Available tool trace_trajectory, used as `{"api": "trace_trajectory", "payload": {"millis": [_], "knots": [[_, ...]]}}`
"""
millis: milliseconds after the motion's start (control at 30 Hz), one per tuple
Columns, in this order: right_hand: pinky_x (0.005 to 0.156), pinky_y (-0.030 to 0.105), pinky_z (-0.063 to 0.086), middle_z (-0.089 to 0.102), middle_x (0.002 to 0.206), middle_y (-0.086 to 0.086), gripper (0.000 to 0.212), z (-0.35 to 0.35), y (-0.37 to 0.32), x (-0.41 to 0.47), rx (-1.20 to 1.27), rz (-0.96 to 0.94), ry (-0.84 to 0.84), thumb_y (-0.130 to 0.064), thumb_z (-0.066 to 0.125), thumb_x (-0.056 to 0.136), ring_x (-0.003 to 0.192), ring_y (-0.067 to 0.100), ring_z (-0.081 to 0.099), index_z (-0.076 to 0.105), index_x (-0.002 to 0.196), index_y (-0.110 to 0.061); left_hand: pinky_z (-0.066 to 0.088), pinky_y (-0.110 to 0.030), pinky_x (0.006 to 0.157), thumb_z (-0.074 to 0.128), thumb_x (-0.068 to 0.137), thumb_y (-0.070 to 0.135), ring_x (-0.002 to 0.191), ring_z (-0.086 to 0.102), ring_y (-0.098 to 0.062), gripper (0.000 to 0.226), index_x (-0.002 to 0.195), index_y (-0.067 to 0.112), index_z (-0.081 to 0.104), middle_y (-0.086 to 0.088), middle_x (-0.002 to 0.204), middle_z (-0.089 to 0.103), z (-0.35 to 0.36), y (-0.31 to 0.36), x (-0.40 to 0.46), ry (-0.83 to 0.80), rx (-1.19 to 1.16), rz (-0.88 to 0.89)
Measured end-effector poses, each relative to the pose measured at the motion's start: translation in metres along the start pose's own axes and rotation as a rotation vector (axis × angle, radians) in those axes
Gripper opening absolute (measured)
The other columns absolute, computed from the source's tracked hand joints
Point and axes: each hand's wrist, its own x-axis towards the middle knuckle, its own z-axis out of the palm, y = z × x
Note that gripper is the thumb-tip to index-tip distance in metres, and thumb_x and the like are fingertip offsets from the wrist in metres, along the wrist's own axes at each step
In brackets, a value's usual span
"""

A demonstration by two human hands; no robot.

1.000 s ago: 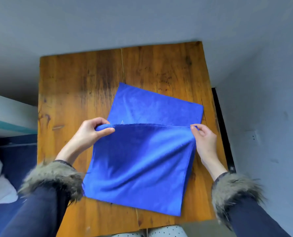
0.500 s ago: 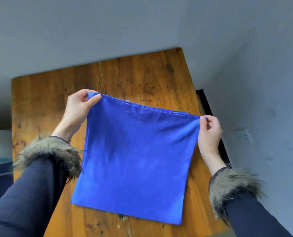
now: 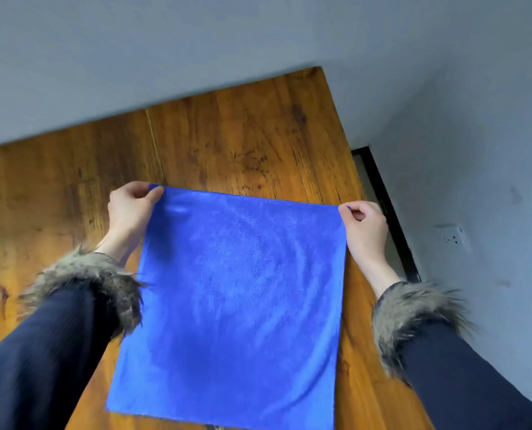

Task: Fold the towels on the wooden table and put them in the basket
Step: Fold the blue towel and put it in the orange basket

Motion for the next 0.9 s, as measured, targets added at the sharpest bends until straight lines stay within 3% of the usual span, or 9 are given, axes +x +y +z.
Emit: {"api": "trace_trajectory", "payload": {"millis": [100, 233, 367, 500, 700, 833, 900], "knots": [[0.074, 0.021, 0.043, 0.06, 0.098, 0.004, 0.01, -0.001, -0.002, 0.002, -0.06, -0.009, -0.048, -0.009, 0.057, 0.085, 0.079, 0.014, 0.057, 0.061, 0.081, -0.017, 0.046, -0.034, 0.08, 0.065, 0.08, 0.018, 0.086, 0.057, -0.018, 0.009, 0.089, 0.018, 0.066, -0.003, 0.089, 0.064, 0.002, 0.002, 0.002, 0.03, 0.175, 0.065], [0.067, 0.012, 0.038, 0.055, 0.099, 0.002, 0.01, -0.004, -0.008, 0.006, -0.121, -0.004, -0.147, -0.011, 0.061, 0.085, 0.074, 0.006, 0.052, 0.061, 0.079, -0.019, 0.04, -0.034, 0.092, 0.066, 0.08, 0.011, 0.107, 0.054, -0.03, 0.028, 0.107, 0.009, 0.061, -0.014, 0.106, 0.063, 0.001, 0.007, 0.01, -0.037, 0.38, 0.14], [0.065, 0.011, 0.035, 0.05, 0.103, 0.001, 0.009, -0.004, -0.01, 0.005, -0.163, -0.004, -0.203, -0.011, 0.063, 0.085, 0.074, 0.0, 0.049, 0.063, 0.079, -0.018, 0.035, -0.026, 0.081, 0.067, 0.081, 0.009, 0.101, 0.053, -0.03, 0.029, 0.109, 0.007, 0.06, -0.015, 0.101, 0.058, 0.001, 0.016, 0.011, -0.183, 0.509, 0.182], [0.082, 0.018, 0.035, 0.048, 0.104, -0.001, 0.008, -0.003, -0.008, 0.002, -0.247, -0.119, -0.242, -0.011, 0.063, 0.084, 0.088, 0.011, 0.05, 0.063, 0.079, -0.017, 0.036, -0.031, 0.083, 0.067, 0.081, 0.009, 0.099, 0.05, -0.034, 0.018, 0.098, 0.004, 0.062, -0.023, 0.101, 0.056, -0.002, 0.016, 0.013, -0.23, 0.61, 0.242], [0.088, 0.029, 0.039, 0.054, 0.096, -0.002, 0.007, -0.002, -0.006, 0.005, -0.381, -0.192, -0.286, -0.017, 0.062, 0.086, 0.098, 0.017, 0.046, 0.06, 0.079, -0.018, 0.034, -0.027, 0.074, 0.062, 0.085, 0.012, 0.086, 0.049, -0.023, 0.01, 0.093, 0.014, 0.056, -0.006, 0.091, 0.055, -0.01, 0.016, 0.006, -0.147, 0.421, 0.188], [0.068, 0.015, 0.035, 0.055, 0.085, -0.002, 0.008, -0.002, -0.019, 0.01, -0.247, -0.163, -0.267, -0.013, 0.06, 0.087, 0.077, 0.011, 0.049, 0.056, 0.08, -0.015, 0.038, -0.032, 0.061, 0.06, 0.086, 0.009, 0.077, 0.049, -0.021, 0.018, 0.078, 0.023, 0.051, -0.001, 0.079, 0.053, -0.022, 0.01, 0.009, -0.133, 0.186, 0.142], [0.061, 0.006, 0.036, 0.054, 0.078, -0.007, 0.009, -0.003, -0.028, 0.017, -0.132, -0.148, -0.231, -0.011, 0.058, 0.088, 0.071, 0.006, 0.049, 0.055, 0.08, -0.015, 0.037, -0.024, 0.063, 0.058, 0.087, 0.005, 0.074, 0.047, -0.014, 0.026, 0.074, 0.026, 0.05, 0.004, 0.076, 0.052, -0.031, 0.01, 0.009, -0.113, 0.099, 0.17]]}}
